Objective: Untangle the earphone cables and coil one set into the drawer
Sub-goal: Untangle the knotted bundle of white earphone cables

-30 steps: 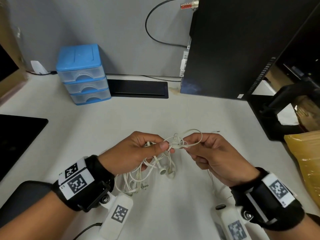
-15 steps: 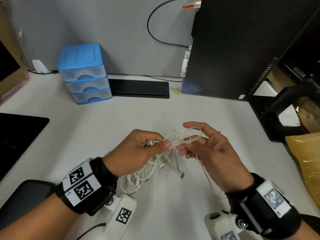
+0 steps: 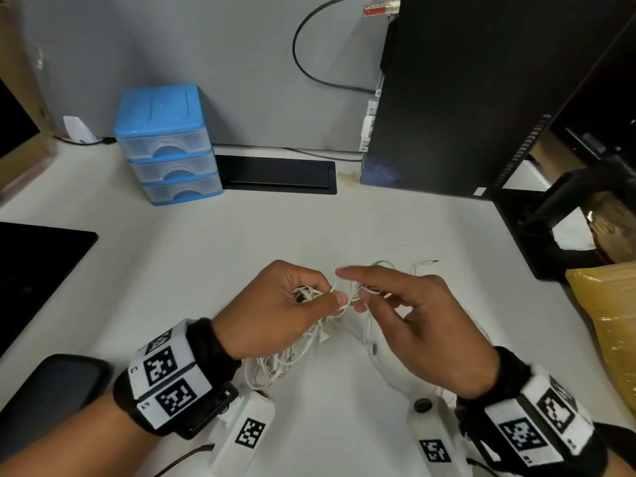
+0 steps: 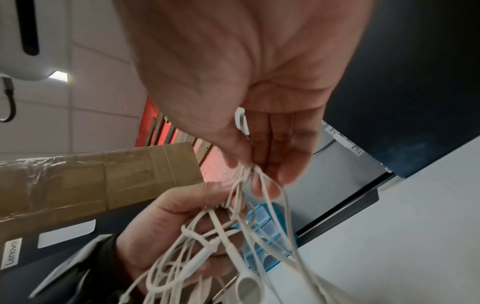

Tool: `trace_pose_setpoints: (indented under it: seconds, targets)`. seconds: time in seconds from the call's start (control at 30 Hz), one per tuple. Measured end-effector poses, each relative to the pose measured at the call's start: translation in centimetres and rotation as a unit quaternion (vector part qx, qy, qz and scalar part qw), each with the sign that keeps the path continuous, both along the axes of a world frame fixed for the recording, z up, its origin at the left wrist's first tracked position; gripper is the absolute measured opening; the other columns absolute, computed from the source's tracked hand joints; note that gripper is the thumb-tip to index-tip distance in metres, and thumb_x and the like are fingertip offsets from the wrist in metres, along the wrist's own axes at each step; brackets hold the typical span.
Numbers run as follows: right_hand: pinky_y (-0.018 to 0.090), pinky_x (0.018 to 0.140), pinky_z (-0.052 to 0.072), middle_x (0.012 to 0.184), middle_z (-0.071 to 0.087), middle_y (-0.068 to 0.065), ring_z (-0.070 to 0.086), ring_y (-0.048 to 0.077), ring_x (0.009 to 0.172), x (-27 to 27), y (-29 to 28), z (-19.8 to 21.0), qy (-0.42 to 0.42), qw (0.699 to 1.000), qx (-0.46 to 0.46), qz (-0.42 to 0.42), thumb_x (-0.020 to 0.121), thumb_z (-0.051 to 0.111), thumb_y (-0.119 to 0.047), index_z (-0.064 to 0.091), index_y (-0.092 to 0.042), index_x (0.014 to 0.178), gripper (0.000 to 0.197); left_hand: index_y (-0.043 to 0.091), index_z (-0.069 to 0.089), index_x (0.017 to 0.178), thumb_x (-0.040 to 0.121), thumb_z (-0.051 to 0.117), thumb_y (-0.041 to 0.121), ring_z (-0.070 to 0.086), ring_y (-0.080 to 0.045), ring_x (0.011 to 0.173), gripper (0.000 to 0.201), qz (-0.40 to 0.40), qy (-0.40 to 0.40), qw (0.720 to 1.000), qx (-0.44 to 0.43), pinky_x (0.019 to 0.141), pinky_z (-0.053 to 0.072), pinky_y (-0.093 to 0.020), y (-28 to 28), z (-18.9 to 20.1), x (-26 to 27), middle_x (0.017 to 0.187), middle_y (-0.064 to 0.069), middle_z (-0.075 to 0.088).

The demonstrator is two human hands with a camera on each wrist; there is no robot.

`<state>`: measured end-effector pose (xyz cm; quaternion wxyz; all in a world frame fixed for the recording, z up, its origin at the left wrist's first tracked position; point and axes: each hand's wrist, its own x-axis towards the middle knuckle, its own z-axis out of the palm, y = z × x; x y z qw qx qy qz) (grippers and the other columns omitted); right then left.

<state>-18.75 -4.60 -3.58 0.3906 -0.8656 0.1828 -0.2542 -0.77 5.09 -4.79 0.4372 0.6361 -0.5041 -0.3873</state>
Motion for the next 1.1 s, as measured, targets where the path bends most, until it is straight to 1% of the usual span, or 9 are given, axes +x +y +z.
trace_pose_setpoints:
  seconds: [0.17, 0.3, 0.37, 0.57, 0.67, 0.8, 0.87, 0.97, 1.1]
  targets:
    - [0.028, 0.072, 0.056, 0.088, 0.074, -0.008, 0.072, 0.009, 0.083, -0.1, -0.4, -0.5, 0.018, 0.999, 0.020, -0.029, 0.096, 0.055, -0.012, 0.067, -0.024, 0.109, 0.021, 0.026, 0.076, 0.082, 0.079, 0.062, 0.059, 0.059, -0.043, 0.064, 0.036, -0.008, -0.012, 1.000, 0.014, 0.066, 0.050, -0.055, -0.1, 0.1, 0.1, 0.078, -0.027, 0.067]
    - [0.015, 0.056, 0.045, 0.081, 0.071, -0.006, 0.067, 0.015, 0.069, 0.1, -0.1, -0.6, -0.003, 0.997, 0.041, -0.059, 0.096, 0.057, -0.010, 0.062, -0.024, 0.100, 0.015, 0.025, 0.076, 0.080, 0.086, 0.066, 0.049, 0.047, -0.032, 0.052, 0.026, 0.002, -0.017, 1.000, 0.009, 0.055, 0.041, -0.042, -0.1, 0.3, 0.2, 0.072, -0.027, 0.063]
    - [0.022, 0.060, 0.049, 0.082, 0.072, -0.006, 0.067, 0.016, 0.070, 0.2, 0.1, -0.7, -0.012, 0.996, 0.056, -0.066, 0.097, 0.056, -0.012, 0.060, -0.023, 0.101, 0.013, 0.024, 0.076, 0.078, 0.089, 0.067, 0.042, 0.043, -0.023, 0.052, 0.022, 0.009, -0.016, 1.000, 0.009, 0.055, 0.037, -0.034, -0.1, 0.3, 0.2, 0.068, -0.026, 0.061]
    - [0.048, 0.068, 0.053, 0.087, 0.073, -0.001, 0.067, 0.028, 0.071, 0.2, 0.1, -0.5, -0.013, 0.994, 0.083, -0.071, 0.100, 0.049, -0.011, 0.055, -0.025, 0.100, 0.016, 0.023, 0.076, 0.076, 0.089, 0.067, 0.035, 0.038, -0.013, 0.043, 0.020, 0.029, -0.016, 0.999, 0.015, 0.048, 0.033, -0.021, -0.1, 0.2, 0.5, 0.050, 0.009, 0.054]
    - [0.043, 0.064, 0.054, 0.083, 0.073, -0.004, 0.067, 0.023, 0.067, 0.3, 0.1, -0.7, -0.020, 0.993, 0.074, -0.093, 0.097, 0.053, -0.009, 0.059, -0.023, 0.095, 0.016, 0.022, 0.076, 0.077, 0.090, 0.067, 0.035, 0.037, -0.016, 0.042, 0.021, 0.029, -0.019, 0.999, 0.013, 0.047, 0.033, -0.023, 0.0, 0.2, 0.5, 0.051, 0.003, 0.056]
    - [0.020, 0.052, 0.051, 0.082, 0.073, -0.011, 0.067, 0.005, 0.067, 0.2, -0.3, -1.1, -0.047, 0.985, 0.063, -0.154, 0.089, 0.067, -0.008, 0.074, -0.024, 0.088, 0.017, 0.022, 0.076, 0.076, 0.089, 0.067, 0.036, 0.036, -0.010, 0.041, 0.021, 0.031, -0.011, 0.999, 0.021, 0.047, 0.032, -0.019, 0.0, 0.3, 0.6, 0.049, -0.001, 0.051]
    - [0.016, 0.062, 0.050, 0.089, 0.071, -0.014, 0.067, 0.007, 0.085, 0.1, -0.7, -1.1, -0.048, 0.985, 0.030, -0.165, 0.086, 0.072, -0.009, 0.077, -0.026, 0.088, 0.018, 0.020, 0.076, 0.076, 0.089, 0.067, 0.034, 0.030, -0.010, 0.039, 0.021, 0.036, -0.001, 0.999, 0.024, 0.044, 0.027, -0.018, 0.0, 0.4, 0.6, 0.049, 0.001, 0.046]
    - [0.026, 0.080, 0.050, 0.101, 0.064, -0.010, 0.062, 0.013, 0.102, 0.0, -1.0, -1.0, -0.049, 0.985, 0.011, -0.167, 0.084, 0.075, -0.012, 0.078, -0.027, 0.088, 0.017, 0.019, 0.076, 0.075, 0.089, 0.068, 0.033, 0.025, -0.010, 0.037, 0.021, 0.038, 0.013, 0.999, 0.033, 0.040, 0.024, -0.016, -0.1, 0.3, 0.6, 0.052, -0.003, 0.043]
    - [0.030, 0.087, 0.050, 0.093, 0.068, -0.010, 0.065, 0.013, 0.097, 0.1, -1.2, -0.5, -0.055, 0.983, 0.096, -0.145, 0.087, 0.071, -0.009, 0.074, -0.022, 0.083, 0.014, 0.013, 0.071, 0.077, 0.089, 0.065, 0.035, 0.025, -0.009, 0.036, 0.026, 0.014, 0.037, 0.998, 0.044, 0.039, 0.024, -0.015, 0.0, 0.3, 0.3, 0.055, -0.011, 0.039]
